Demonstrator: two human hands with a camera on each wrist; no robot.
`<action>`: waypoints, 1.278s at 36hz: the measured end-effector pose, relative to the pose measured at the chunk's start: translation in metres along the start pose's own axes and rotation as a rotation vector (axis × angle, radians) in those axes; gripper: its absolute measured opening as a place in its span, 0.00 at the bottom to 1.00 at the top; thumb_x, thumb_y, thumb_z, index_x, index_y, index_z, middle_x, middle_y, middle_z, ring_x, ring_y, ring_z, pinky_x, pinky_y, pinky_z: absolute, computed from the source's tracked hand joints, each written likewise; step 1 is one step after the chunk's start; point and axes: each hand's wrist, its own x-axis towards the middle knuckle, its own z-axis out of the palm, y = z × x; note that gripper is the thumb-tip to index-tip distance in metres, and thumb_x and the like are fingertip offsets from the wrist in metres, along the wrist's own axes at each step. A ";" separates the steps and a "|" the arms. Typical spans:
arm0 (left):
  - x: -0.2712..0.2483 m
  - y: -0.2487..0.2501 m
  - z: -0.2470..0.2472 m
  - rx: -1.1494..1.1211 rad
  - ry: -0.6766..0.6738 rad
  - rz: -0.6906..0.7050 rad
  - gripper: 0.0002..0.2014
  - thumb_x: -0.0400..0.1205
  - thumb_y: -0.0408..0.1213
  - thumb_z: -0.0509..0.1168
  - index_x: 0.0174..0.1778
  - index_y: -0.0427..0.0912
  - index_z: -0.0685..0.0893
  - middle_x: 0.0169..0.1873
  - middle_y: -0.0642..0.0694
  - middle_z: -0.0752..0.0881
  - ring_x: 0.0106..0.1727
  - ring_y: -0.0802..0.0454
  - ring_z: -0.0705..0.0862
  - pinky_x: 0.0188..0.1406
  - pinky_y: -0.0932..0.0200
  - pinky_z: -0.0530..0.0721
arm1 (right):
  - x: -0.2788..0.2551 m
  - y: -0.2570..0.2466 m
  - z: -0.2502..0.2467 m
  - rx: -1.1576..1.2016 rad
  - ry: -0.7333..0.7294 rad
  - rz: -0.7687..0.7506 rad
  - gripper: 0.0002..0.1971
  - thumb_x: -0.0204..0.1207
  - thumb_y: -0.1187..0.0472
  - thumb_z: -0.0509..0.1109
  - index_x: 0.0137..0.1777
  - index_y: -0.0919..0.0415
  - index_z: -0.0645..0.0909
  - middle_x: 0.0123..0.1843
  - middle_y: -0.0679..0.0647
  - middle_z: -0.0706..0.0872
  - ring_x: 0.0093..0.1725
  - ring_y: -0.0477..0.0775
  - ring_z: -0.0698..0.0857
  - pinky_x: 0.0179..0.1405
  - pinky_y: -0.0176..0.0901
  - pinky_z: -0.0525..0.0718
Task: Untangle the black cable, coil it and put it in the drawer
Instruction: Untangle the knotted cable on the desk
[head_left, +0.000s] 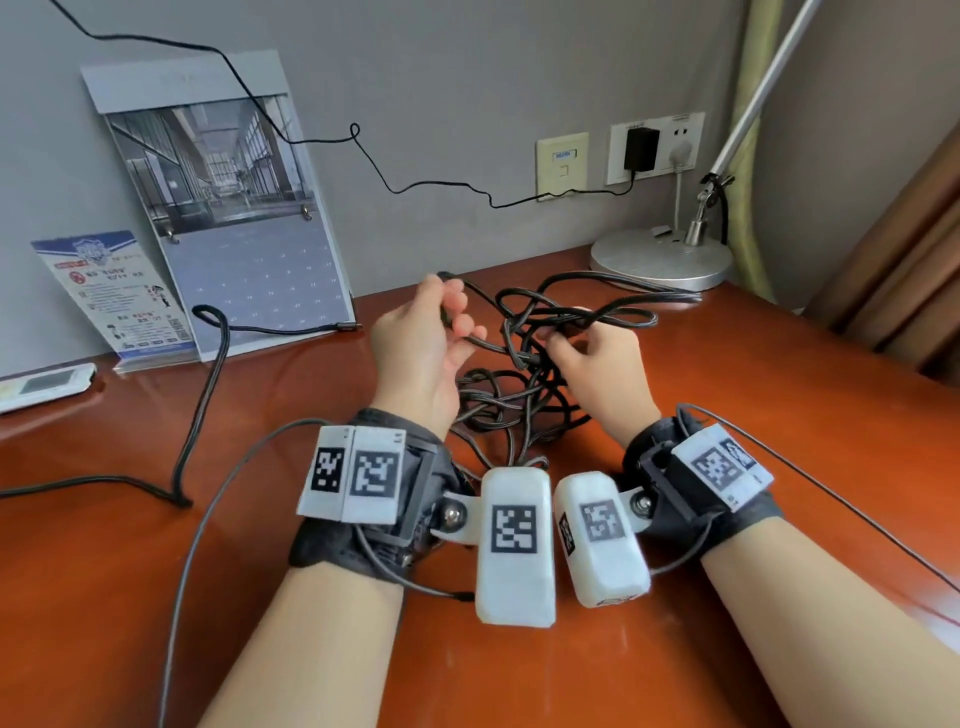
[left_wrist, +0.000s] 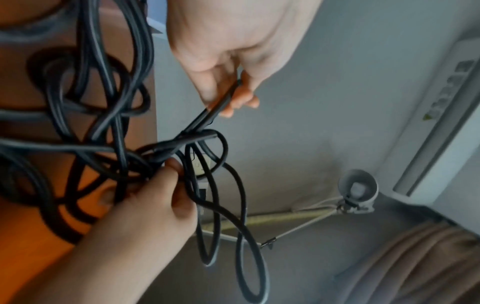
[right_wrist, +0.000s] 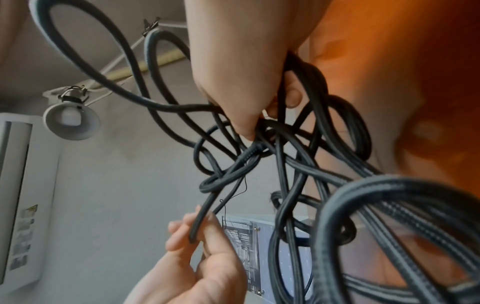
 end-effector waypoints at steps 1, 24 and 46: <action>0.000 0.001 0.000 -0.064 0.016 -0.019 0.11 0.87 0.33 0.57 0.39 0.37 0.78 0.30 0.48 0.79 0.16 0.61 0.69 0.20 0.66 0.77 | -0.001 -0.001 0.001 0.017 -0.006 -0.005 0.07 0.78 0.66 0.66 0.49 0.64 0.87 0.43 0.54 0.88 0.46 0.56 0.88 0.47 0.47 0.85; 0.002 0.004 -0.012 0.615 0.015 0.277 0.12 0.88 0.29 0.51 0.56 0.42 0.80 0.32 0.47 0.76 0.32 0.53 0.81 0.23 0.63 0.86 | -0.003 -0.009 0.010 -0.002 0.011 -0.114 0.07 0.77 0.68 0.67 0.47 0.67 0.86 0.42 0.59 0.89 0.43 0.59 0.86 0.45 0.51 0.84; 0.022 0.062 -0.075 0.998 -0.100 0.260 0.20 0.82 0.25 0.57 0.39 0.56 0.86 0.36 0.46 0.80 0.31 0.55 0.71 0.26 0.65 0.68 | 0.001 -0.012 -0.009 0.137 -0.038 -0.033 0.06 0.76 0.62 0.71 0.41 0.50 0.84 0.37 0.47 0.87 0.38 0.51 0.87 0.35 0.39 0.84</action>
